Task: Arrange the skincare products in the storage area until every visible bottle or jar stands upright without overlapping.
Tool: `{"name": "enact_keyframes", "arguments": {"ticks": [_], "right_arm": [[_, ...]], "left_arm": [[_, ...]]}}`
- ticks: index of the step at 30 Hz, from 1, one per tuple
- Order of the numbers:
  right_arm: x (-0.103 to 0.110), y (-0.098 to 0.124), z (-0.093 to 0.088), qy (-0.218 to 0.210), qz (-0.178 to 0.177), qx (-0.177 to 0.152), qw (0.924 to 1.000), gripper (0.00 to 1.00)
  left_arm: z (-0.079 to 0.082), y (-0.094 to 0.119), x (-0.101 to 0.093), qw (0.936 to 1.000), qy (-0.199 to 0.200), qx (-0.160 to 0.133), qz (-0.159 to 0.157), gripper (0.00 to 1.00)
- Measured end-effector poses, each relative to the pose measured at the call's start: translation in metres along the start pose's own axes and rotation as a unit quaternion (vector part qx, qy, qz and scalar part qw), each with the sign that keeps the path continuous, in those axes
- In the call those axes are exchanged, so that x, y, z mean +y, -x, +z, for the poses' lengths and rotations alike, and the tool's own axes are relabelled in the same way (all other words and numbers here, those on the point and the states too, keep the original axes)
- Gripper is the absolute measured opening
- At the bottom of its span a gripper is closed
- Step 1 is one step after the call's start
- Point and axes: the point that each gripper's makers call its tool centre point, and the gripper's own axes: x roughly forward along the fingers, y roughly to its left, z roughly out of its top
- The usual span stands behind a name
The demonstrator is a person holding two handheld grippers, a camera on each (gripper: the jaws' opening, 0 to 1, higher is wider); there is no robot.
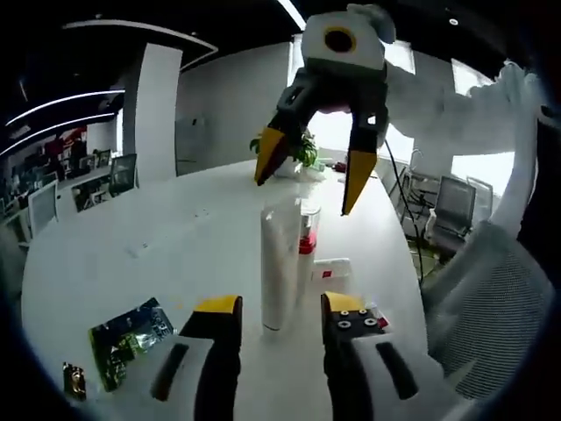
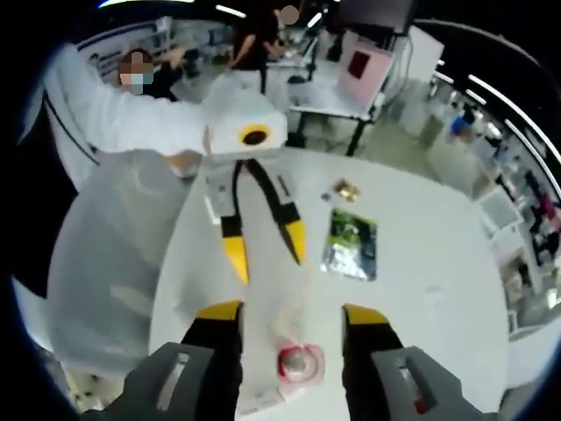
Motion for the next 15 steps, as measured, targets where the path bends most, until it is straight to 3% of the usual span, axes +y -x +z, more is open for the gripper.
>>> {"name": "enact_keyframes", "arguments": {"ticks": [6,10,15], "right_arm": [[0.002,0.006,0.002,-0.014,-0.021,-0.032,0.9992,0.50],[0.001,0.014,0.005,-0.039,-0.034,-0.057,0.9970,0.58],[0.003,0.024,-0.001,-0.047,-0.060,-0.067,0.9949,0.69]], "left_arm": [[0.010,0.013,-0.010,0.9994,-0.003,-0.009,0.033,0.49],[0.019,0.027,-0.017,0.9988,0.004,-0.020,0.045,0.55],[0.022,0.042,-0.017,0.9976,0.008,-0.022,0.065,0.63]]}}
